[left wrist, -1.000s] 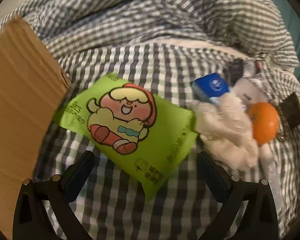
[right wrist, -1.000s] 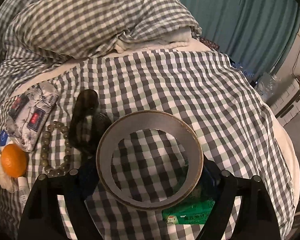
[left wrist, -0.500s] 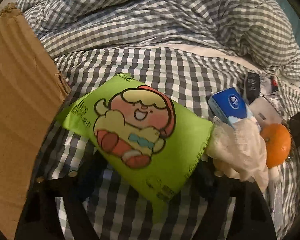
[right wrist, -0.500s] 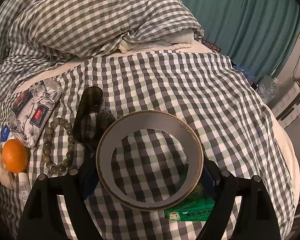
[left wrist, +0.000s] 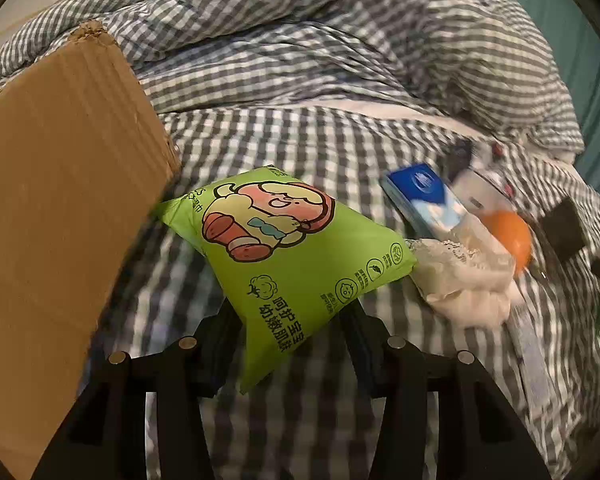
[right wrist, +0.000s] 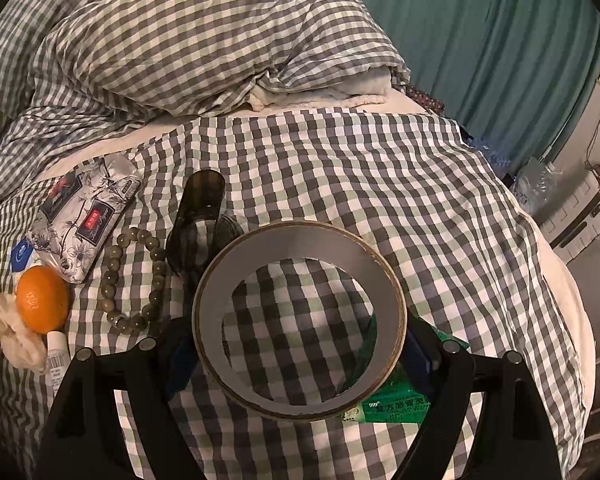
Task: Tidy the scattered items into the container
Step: 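Grasp the green wet-wipes pack with the left tool while the right tool holds the tape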
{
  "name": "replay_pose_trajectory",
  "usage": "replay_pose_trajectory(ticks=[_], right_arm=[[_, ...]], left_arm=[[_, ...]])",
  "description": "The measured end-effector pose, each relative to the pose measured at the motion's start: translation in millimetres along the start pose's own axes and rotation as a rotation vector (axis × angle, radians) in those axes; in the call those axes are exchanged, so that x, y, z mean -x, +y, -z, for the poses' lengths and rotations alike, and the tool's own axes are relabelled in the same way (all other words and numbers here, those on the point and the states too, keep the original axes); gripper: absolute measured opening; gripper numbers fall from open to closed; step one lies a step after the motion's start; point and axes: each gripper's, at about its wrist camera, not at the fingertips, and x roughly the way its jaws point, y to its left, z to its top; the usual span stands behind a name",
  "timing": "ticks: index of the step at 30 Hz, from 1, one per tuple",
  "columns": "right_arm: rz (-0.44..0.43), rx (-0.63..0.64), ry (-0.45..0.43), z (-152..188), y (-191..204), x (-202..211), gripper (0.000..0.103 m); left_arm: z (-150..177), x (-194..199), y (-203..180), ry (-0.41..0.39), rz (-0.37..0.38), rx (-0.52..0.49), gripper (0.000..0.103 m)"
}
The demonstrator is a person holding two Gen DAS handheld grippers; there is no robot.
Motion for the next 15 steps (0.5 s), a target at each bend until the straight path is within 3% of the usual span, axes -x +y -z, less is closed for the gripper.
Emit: replay_pose_trajectory(ticks=[6,11,15], right_arm=[[-0.003,0.003,0.002,2.3,0.9,1.5,0.083],[-0.004,-0.004,-0.003,1.7,0.0,5.5,0.083],[-0.010,-0.002,-0.009,1.4,3.5,10.8,0.083]], left_arm=[[1.5,18.0,-2.8,-0.040,0.032,-0.009,0.044],[-7.7,45.9,-1.2,-0.102,0.038,-0.037,0.031],[-9.4,49.6,-0.3,-0.115,0.043,-0.071,0.031]])
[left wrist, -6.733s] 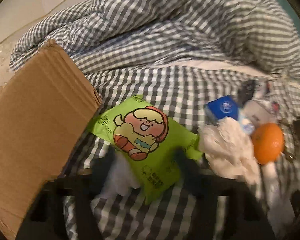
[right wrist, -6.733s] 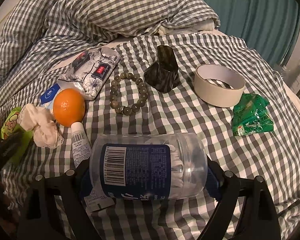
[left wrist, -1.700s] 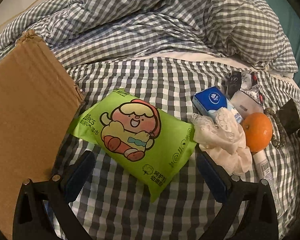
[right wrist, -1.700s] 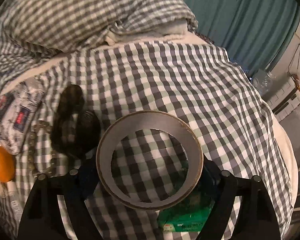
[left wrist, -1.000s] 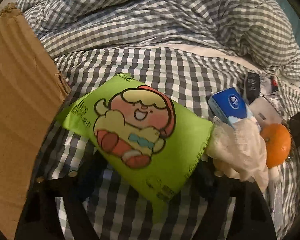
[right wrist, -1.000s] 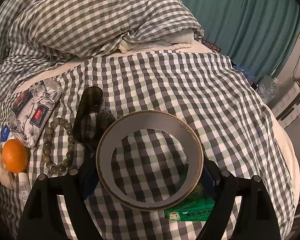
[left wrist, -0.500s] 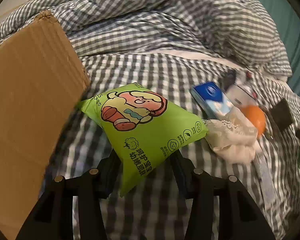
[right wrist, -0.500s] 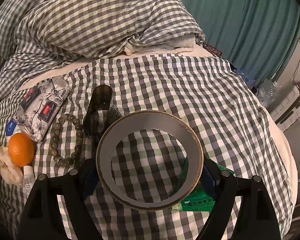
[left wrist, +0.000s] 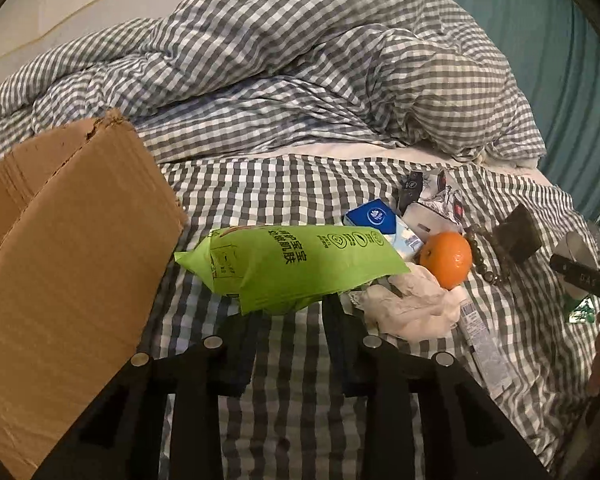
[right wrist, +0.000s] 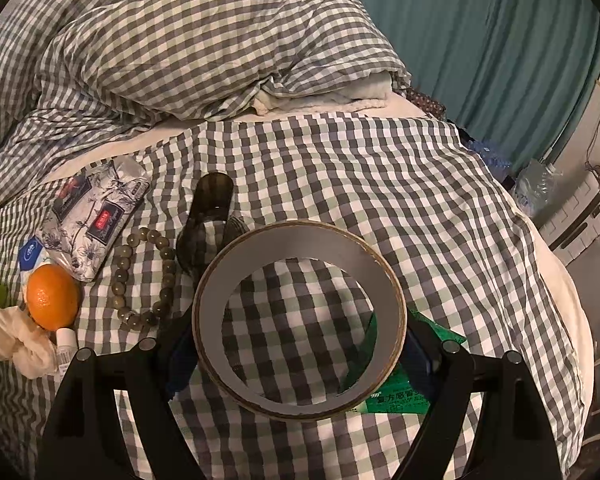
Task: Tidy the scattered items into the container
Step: 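Grasp the green wet-wipes pack with the left tool while the right tool holds the tape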
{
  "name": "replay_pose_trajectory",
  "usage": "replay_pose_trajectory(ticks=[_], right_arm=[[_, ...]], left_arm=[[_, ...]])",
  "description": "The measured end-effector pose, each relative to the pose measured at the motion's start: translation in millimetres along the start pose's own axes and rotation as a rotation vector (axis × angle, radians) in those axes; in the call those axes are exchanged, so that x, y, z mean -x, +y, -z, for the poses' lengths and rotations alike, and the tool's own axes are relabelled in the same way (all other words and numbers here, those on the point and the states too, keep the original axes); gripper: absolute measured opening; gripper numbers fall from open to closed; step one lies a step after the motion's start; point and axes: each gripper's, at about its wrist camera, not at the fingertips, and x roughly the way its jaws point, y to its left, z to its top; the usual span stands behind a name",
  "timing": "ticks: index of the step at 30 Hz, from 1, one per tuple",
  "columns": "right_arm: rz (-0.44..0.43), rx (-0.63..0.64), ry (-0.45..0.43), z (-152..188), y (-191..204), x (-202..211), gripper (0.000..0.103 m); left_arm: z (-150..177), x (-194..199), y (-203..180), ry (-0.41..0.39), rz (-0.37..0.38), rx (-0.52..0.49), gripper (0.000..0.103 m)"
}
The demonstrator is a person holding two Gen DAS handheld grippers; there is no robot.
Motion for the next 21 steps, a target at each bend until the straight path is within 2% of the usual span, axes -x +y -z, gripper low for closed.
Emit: replay_pose_trajectory(ticks=[2,4,6,7,8,10,13,15,16,21], right_arm=[[-0.004,0.002,-0.001,0.7,1.9,1.7,0.083],[-0.009,0.004,0.000,2.3,3.0,2.9,0.083],[-0.019,0.002,0.005,4.2,2.4,2.6,0.083],[-0.029,-0.001,0.008,4.7,1.8,2.0,0.083],[-0.062,-0.013,0.014,5.5,-0.2,2.0,0.083],[-0.125,-0.044,0.029,6.1,-5.4,1.3,0.083],[-0.120,-0.049,0.031,5.7,-6.3,-0.3,0.083],[-0.129,-0.052,0.038,6.2,-6.7,-2.4,0.083],[-0.129,-0.054,0.041,6.4,-7.1,-3.2,0.083],[-0.132,-0.054,0.045,7.2,-6.1,-5.0,0.083]], left_arm=[[-1.4,-10.5,-3.8,0.007,-0.026,-0.063,0.035],[-3.0,-18.9,-9.3,-0.023,-0.071,-0.132,0.042],[-5.3,-24.8,-15.2,-0.056,-0.123,-0.206,0.054],[-6.1,-27.8,-19.0,-0.065,-0.137,-0.239,0.067],[-6.8,-32.4,-23.3,-0.065,-0.144,-0.274,0.086],[-5.7,-44.0,-31.2,-0.063,-0.166,-0.348,0.098],[0.3,-59.6,-43.5,-0.071,-0.187,-0.433,0.098],[1.6,-68.8,-46.7,-0.048,-0.140,-0.435,0.082],[2.2,-73.8,-47.1,-0.009,-0.090,-0.424,0.066],[8.0,-74.1,-59.0,-0.021,-0.123,-0.452,0.053]])
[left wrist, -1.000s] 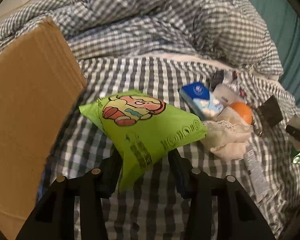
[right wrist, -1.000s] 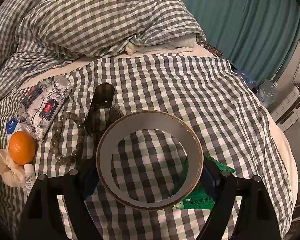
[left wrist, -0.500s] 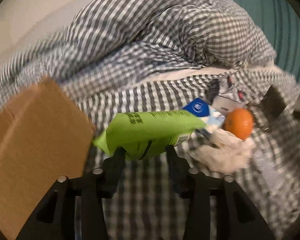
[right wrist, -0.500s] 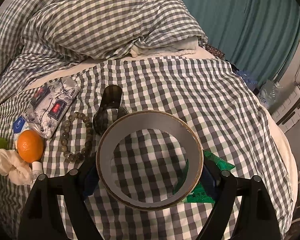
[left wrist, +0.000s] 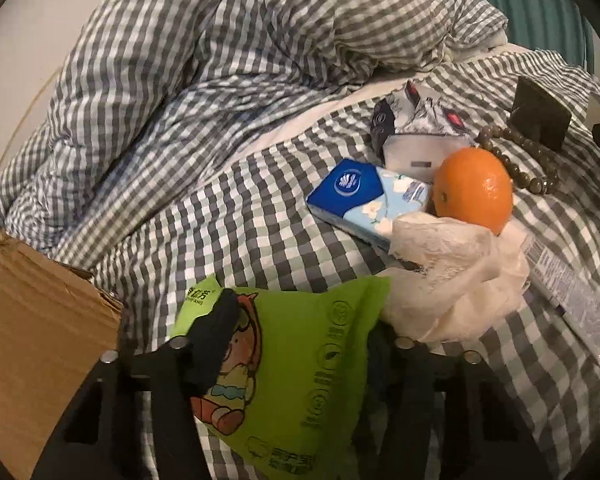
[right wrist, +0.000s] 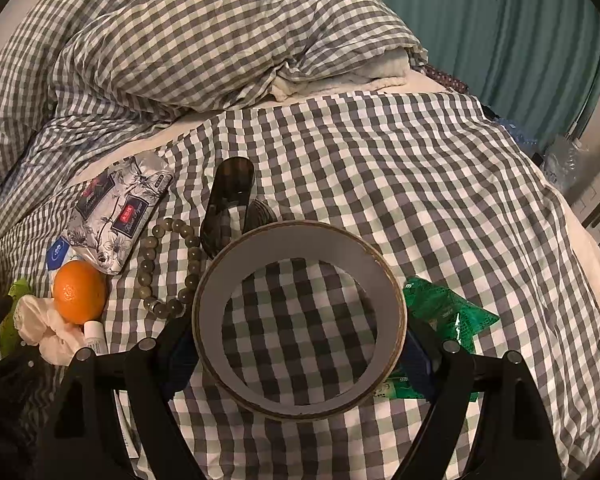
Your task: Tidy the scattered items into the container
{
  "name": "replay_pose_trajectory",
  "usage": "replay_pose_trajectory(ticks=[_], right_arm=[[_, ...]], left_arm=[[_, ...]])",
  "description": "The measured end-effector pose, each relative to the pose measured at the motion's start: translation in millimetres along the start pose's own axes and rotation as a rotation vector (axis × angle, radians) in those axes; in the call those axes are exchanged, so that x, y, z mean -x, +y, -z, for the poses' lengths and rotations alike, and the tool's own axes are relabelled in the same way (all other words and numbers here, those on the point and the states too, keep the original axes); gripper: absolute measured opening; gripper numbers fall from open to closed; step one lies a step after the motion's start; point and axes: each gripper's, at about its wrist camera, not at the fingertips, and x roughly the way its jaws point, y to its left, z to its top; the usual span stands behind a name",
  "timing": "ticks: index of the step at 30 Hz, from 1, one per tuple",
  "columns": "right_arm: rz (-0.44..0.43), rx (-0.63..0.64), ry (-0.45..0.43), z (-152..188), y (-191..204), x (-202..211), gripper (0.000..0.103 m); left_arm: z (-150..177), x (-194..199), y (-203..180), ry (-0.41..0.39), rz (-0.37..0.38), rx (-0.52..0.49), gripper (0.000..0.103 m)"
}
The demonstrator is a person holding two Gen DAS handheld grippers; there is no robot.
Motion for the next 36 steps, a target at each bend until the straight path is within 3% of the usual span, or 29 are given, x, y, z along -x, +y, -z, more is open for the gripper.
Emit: replay_pose_trajectory(ticks=[5,12,14,18,19,21,25,27,31,36], right_arm=[[-0.007,0.003,-0.010,1.1,1.5,6.0,0.083],[-0.020,0.008,-0.029,3.7,5.9,22.3,0.083],[-0.025,0.008,-0.030,5.1,7.8,24.6,0.083],[-0.063,-0.003,-0.016,6.5,8.3,25.0,0.084],[-0.069,-0.011,-0.012,6.2,7.0,24.5,0.084],[-0.057,-0.015,-0.011,5.6,6.1,24.0,0.084],[-0.056,-0.030,-0.005,4.0,2.0,21.4,0.084],[-0.054,-0.036,0.003,3.9,0.8,17.7,0.084],[-0.056,-0.039,0.011,4.6,0.7,14.9,0.084],[-0.060,-0.031,0.003,3.6,3.9,19.5,0.084]], left_arm=[[-1.2,15.2,19.0,-0.015,0.015,0.082,0.045],[5.1,33.3,49.8,0.025,-0.097,0.172,0.046],[9.1,30.1,54.9,0.042,-0.111,0.184,0.064],[16.1,22.1,55.5,0.043,-0.124,0.204,0.086],[17.4,17.8,55.3,0.051,-0.136,0.208,0.095],[21.8,8.8,51.1,0.065,-0.157,0.193,0.100],[29.6,-6.2,35.4,0.081,-0.200,0.131,0.100],[31.0,-10.1,37.9,0.082,-0.199,0.149,0.098],[29.7,-11.1,46.1,0.089,-0.204,0.171,0.074],[22.8,5.8,50.3,0.074,-0.209,0.190,0.054]])
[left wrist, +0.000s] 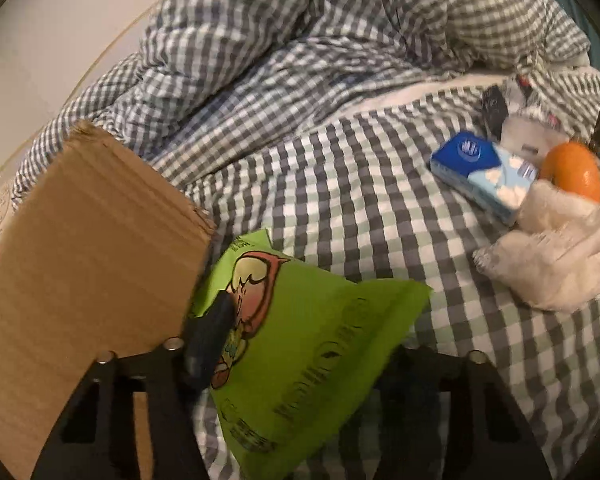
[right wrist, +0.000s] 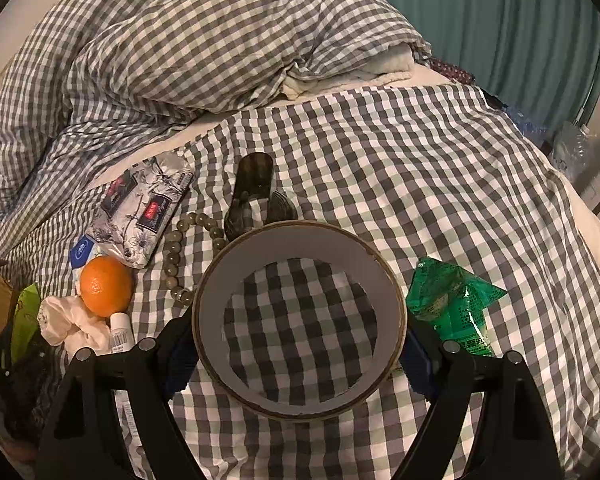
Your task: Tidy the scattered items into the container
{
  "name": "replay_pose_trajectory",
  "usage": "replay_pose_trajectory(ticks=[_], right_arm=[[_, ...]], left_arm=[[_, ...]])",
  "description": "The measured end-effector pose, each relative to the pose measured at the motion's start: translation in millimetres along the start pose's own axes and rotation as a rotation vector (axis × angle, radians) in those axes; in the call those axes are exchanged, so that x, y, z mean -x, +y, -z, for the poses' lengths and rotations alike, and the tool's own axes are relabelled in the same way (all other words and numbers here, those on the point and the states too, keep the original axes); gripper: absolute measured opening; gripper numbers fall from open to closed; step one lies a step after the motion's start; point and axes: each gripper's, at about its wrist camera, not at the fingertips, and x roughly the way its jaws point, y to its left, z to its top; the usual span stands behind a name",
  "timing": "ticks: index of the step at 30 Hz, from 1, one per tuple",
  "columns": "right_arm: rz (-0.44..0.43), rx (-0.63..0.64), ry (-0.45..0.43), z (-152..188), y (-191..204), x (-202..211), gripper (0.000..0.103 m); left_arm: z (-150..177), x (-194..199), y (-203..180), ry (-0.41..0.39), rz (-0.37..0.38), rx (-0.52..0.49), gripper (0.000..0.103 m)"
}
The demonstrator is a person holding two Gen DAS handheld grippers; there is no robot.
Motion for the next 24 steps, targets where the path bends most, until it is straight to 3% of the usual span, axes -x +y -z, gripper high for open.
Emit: replay_pose_trajectory(ticks=[4,10,16,24], right_arm=[[-0.004,0.012,-0.013,0.6,6.7,9.0,0.084],[-0.028,0.045,-0.032,3.2,28.1,26.3,0.084],[-0.055,0.098,-0.059,11.8,61.1,55.1,0.084],[-0.143,0.184,-0.105,23.7,132.4,119.2,0.083]], left_arm=[[-4.8,24.4,13.2,-0.016,0.044,0.053,0.043],[-5.5,67.2,23.7,-0.056,0.155,0.075,0.038],[-10.1,103.0,35.2,-0.100,0.180,0.087,0.035],[-16.9,166.5,87.1,-0.181,0.199,0.160,0.035]])
